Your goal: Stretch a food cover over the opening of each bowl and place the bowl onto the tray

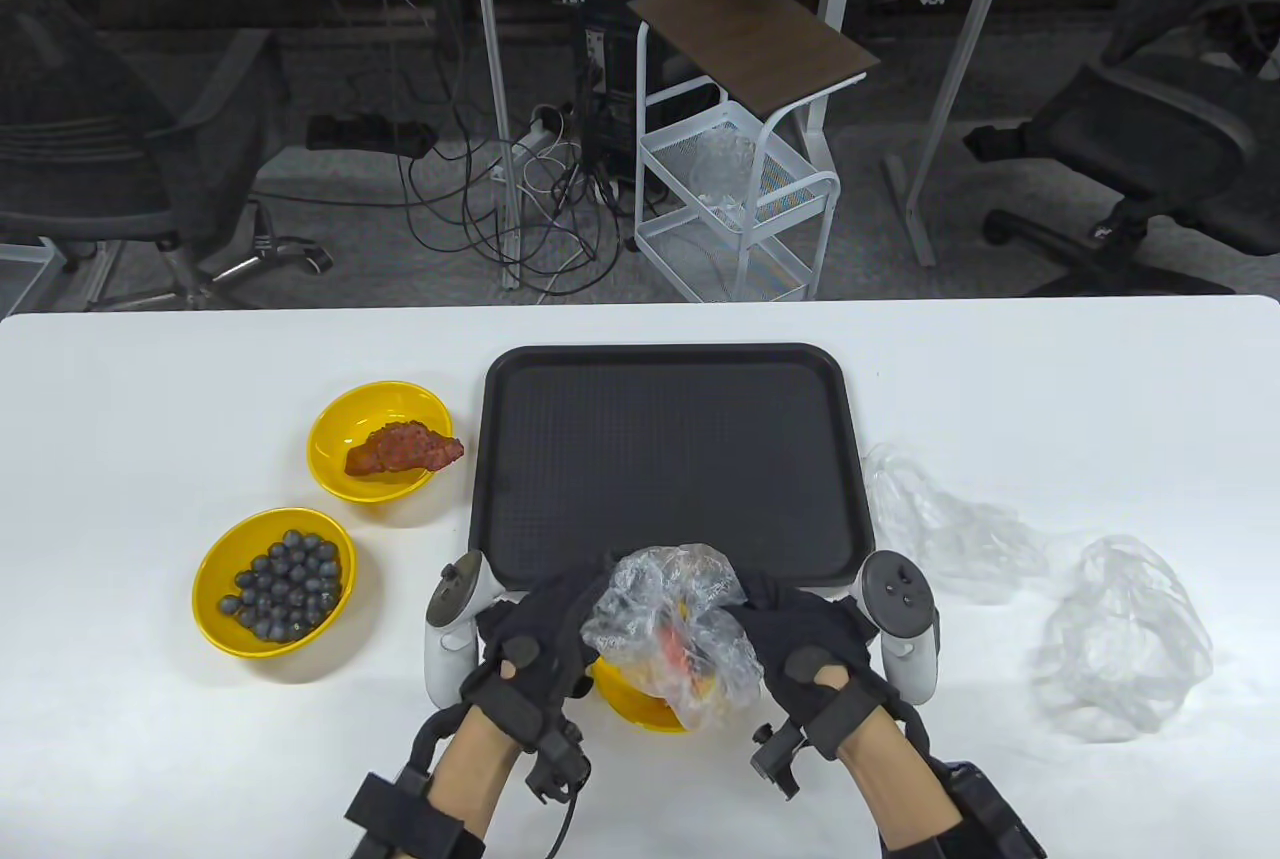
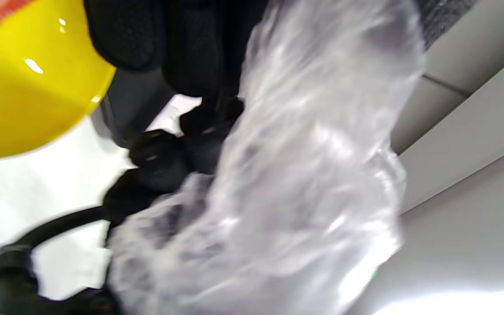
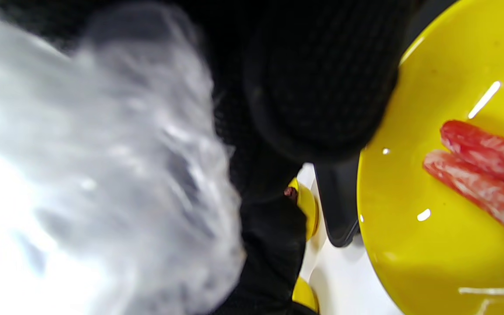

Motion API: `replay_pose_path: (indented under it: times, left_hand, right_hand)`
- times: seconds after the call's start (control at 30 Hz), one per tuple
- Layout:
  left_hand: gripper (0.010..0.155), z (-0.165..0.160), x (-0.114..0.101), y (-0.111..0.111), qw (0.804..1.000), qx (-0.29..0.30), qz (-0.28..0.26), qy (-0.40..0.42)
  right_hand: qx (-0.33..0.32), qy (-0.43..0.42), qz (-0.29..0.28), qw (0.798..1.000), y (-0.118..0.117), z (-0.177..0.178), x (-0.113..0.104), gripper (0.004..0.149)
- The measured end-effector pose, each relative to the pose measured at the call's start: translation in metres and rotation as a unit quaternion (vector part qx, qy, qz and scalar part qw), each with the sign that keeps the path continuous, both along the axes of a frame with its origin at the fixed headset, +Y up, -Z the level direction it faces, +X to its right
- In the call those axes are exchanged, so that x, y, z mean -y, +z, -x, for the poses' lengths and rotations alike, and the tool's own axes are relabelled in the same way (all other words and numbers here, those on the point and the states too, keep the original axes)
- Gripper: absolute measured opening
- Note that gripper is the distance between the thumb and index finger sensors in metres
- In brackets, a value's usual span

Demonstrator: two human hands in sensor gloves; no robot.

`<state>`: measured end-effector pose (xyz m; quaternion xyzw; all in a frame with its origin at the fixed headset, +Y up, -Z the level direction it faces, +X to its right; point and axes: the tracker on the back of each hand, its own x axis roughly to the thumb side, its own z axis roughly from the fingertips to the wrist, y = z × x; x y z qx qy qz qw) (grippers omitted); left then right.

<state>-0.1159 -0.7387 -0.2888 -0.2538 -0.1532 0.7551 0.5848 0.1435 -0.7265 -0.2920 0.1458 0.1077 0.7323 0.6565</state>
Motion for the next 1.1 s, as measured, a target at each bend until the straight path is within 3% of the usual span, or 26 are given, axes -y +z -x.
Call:
replay_pose_path:
  times: [0.2,0.27,0.4,0.57,0.83,1.1]
  left_hand:
    - [0.098,-0.022,0.003,0.003,0.997,0.058,-0.004,-0.053]
    - [0.098,-0.027,0.006,0.004,0.995,0.088,0.002,-0.053]
    - [0.075,-0.025,0.006,0.004,0.997,0.067,0.023,-0.038]
    - [0.051,-0.006,0.003,0.003,0.995,-0.036,0.011,-0.092]
    - [0.044,0.040,0.013,-0.002,0.994,-0.081,0.076,-0.002]
    - [0.045,0.070,0.008,0.006,0.980,-0.145,0.079,-0.112]
  right_hand:
    - [0.000,0.009,-0.029,1.000,0.006,0.012,-0.008,0.044]
    - [-0.002,0.013,-0.034,0.999,0.008,0.015,-0.008,0.044]
    - [0.017,0.030,-0.047,0.998,0.008,0.010,-0.009,0.043]
    - [0.050,0.048,-0.059,0.996,0.009,0.002,-0.013,0.044]
    - [0.103,0.119,-0.057,0.986,0.001,-0.028,-0.011,0.047]
    - [0.121,0.245,-0.091,0.958,0.005,-0.041,-0.023,0.047]
